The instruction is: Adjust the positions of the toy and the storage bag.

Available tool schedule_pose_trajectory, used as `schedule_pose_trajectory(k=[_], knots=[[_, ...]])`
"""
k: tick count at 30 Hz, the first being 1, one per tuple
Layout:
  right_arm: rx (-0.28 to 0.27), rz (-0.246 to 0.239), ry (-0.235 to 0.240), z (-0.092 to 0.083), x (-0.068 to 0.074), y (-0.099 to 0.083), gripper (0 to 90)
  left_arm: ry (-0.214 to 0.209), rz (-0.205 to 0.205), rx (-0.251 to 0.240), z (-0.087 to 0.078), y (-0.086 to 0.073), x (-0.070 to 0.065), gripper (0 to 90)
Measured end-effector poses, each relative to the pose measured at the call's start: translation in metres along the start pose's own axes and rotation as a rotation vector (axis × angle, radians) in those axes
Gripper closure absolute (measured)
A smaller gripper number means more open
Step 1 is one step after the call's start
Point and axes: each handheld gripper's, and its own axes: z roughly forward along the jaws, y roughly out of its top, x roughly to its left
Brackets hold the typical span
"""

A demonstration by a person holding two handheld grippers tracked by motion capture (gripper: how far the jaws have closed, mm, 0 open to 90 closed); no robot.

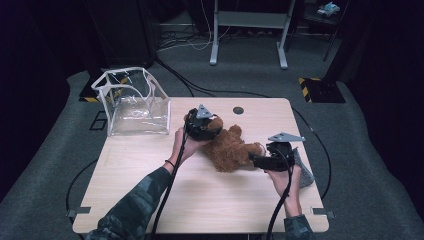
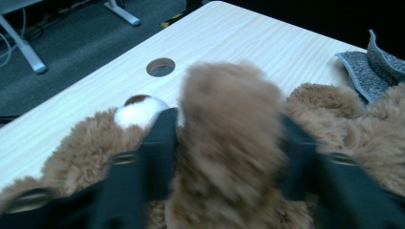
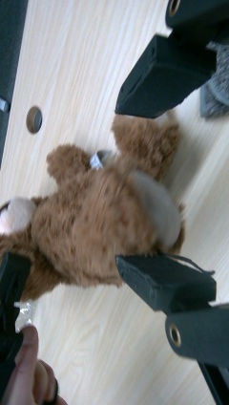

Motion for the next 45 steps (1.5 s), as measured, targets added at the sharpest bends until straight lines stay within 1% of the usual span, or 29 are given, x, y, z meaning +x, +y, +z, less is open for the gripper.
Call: schedule_pose_trajectory(k=[1,3,7,10,11,12,14,16,17,18,20,21,22,24,25,26,27,28,29,30,31,34,36,37,38,40,41,44,45], knots=[[0.002,0.014,-0.001,0.000,-0.004,-0.001,18.6,0.003,0.001,-0.008,-0.001,-0.002,0.000,59.6],[0.013,0.042,-0.004,0.002,-0.014,-0.004,15.8,-0.002,0.002,-0.019,-0.004,-0.008,0.000,64.6],[0.029,0.107,-0.011,0.011,-0.031,-0.007,11.9,-0.016,-0.034,-0.044,-0.014,-0.022,0.004,68.1],[0.014,0.154,-0.013,0.017,-0.043,-0.009,10.6,-0.019,-0.062,-0.063,-0.021,-0.035,0.008,68.7],[0.013,0.171,-0.009,0.019,-0.047,-0.010,10.6,-0.018,-0.062,-0.060,-0.023,-0.039,0.010,68.7],[0.015,0.183,-0.011,0.021,-0.050,-0.010,10.6,-0.025,-0.076,-0.063,-0.024,-0.043,0.011,68.7],[0.041,0.185,-0.021,0.028,-0.053,-0.010,10.4,-0.018,-0.094,-0.076,-0.026,-0.051,0.012,68.5],[0.092,0.171,-0.026,0.041,-0.052,-0.010,9.7,-0.025,-0.104,-0.068,-0.027,-0.057,0.014,68.2],[0.111,0.150,-0.018,0.049,-0.051,-0.011,9.5,-0.016,-0.107,-0.076,-0.027,-0.059,0.013,68.0],[0.139,0.145,-0.014,0.057,-0.050,-0.011,8.8,-0.018,-0.109,-0.075,-0.028,-0.061,0.013,68.0],[0.194,0.160,0.004,0.073,-0.048,-0.012,7.7,-0.013,-0.116,-0.079,-0.028,-0.065,0.012,67.6],[0.211,0.157,0.011,0.080,-0.050,-0.013,6.7,-0.014,-0.114,-0.075,-0.029,-0.067,0.013,67.6],[0.223,0.169,0.029,0.086,-0.050,-0.013,6.9,-0.010,-0.123,-0.077,-0.029,-0.069,0.013,67.6],[0.254,0.167,0.047,0.097,-0.052,-0.015,7.6,-0.010,-0.131,-0.075,-0.030,-0.073,0.014,67.5],[0.266,0.168,0.078,0.104,-0.053,-0.016,11.2,-0.009,-0.136,-0.076,-0.030,-0.074,0.015,67.5],[0.268,0.172,0.088,0.106,-0.053,-0.017,14.8,-0.008,-0.137,-0.072,-0.030,-0.075,0.015,67.6],[0.274,0.176,0.110,0.108,-0.053,-0.017,18.2,-0.005,-0.138,-0.070,-0.030,-0.075,0.015,67.7],[0.276,0.170,0.125,0.110,-0.054,-0.018,22.9,-0.006,-0.139,-0.070,-0.030,-0.076,0.015,68.0],[0.280,0.174,0.142,0.112,-0.054,-0.019,30.3,-0.012,-0.137,-0.065,-0.030,-0.076,0.016,68.6],[0.281,0.175,0.153,0.113,-0.054,-0.020,32.9,-0.009,-0.138,-0.068,-0.030,-0.077,0.015,69.0],[0.295,0.181,0.163,0.114,-0.053,-0.020,40.0,-0.008,-0.139,-0.068,-0.029,-0.077,0.014,69.6],[0.297,0.171,0.175,0.113,-0.051,-0.019,59.4,-0.005,-0.123,-0.070,-0.030,-0.075,0.012,71.6],[0.299,0.161,0.177,0.112,-0.050,-0.019,68.1,-0.001,-0.124,-0.079,-0.030,-0.075,0.011,72.6],[0.289,0.138,0.172,0.112,-0.049,-0.019,72.0,-0.001,-0.124,-0.080,-0.030,-0.074,0.011,73.4],[0.290,0.135,0.166,0.112,-0.047,-0.019,74.1,0.004,-0.113,-0.081,-0.032,-0.074,0.011,74.0],[0.283,0.110,0.128,0.109,-0.042,-0.016,76.6,0.009,-0.103,-0.091,-0.035,-0.072,0.013,74.9],[0.278,0.108,0.109,0.106,-0.040,-0.015,77.3,0.014,-0.105,-0.105,-0.037,-0.070,0.015,75.3],[0.223,0.069,0.055,0.093,-0.039,-0.009,78.2,0.023,-0.089,-0.125,-0.042,-0.064,0.020,75.9],[0.204,0.057,0.037,0.089,-0.037,-0.007,78.4,0.017,-0.085,-0.126,-0.043,-0.062,0.021,76.0]])
